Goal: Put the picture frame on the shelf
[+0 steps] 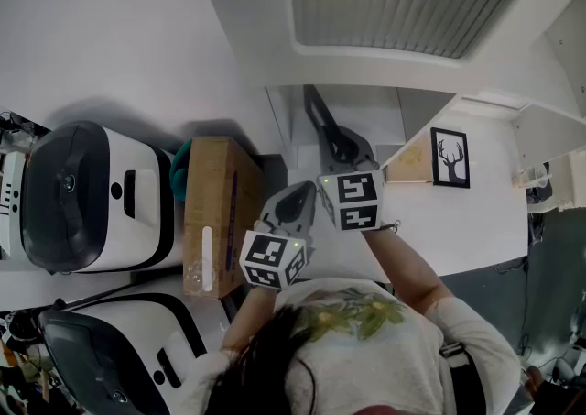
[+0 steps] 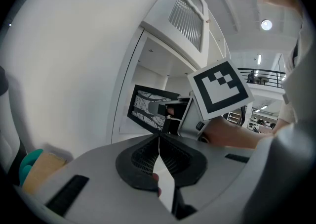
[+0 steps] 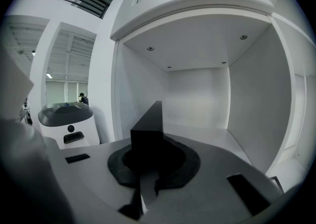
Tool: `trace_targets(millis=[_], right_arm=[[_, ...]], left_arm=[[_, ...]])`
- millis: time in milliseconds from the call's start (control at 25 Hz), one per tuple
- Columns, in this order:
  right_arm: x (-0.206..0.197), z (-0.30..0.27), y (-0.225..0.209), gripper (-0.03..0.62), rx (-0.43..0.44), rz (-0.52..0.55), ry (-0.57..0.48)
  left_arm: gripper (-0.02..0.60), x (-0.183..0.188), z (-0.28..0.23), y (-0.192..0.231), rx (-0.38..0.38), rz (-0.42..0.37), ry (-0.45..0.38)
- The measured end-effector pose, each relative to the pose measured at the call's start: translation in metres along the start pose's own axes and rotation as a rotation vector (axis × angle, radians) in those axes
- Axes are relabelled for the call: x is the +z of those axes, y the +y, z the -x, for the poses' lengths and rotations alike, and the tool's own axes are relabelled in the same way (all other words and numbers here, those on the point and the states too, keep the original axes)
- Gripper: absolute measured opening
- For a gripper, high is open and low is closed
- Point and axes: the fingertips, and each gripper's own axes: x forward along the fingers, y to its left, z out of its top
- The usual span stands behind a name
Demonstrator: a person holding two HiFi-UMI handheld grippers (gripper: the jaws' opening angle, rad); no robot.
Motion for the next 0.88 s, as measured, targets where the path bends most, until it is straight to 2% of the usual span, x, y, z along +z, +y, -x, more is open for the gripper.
trace_targets(millis=[880], right_arm=[[0.005,-0.02,-0.002,0.037,-0.023,-0.002,-0.004]], left_arm=[[0.031,0.0,0.001,0.006,0.008,0.008,0.002]])
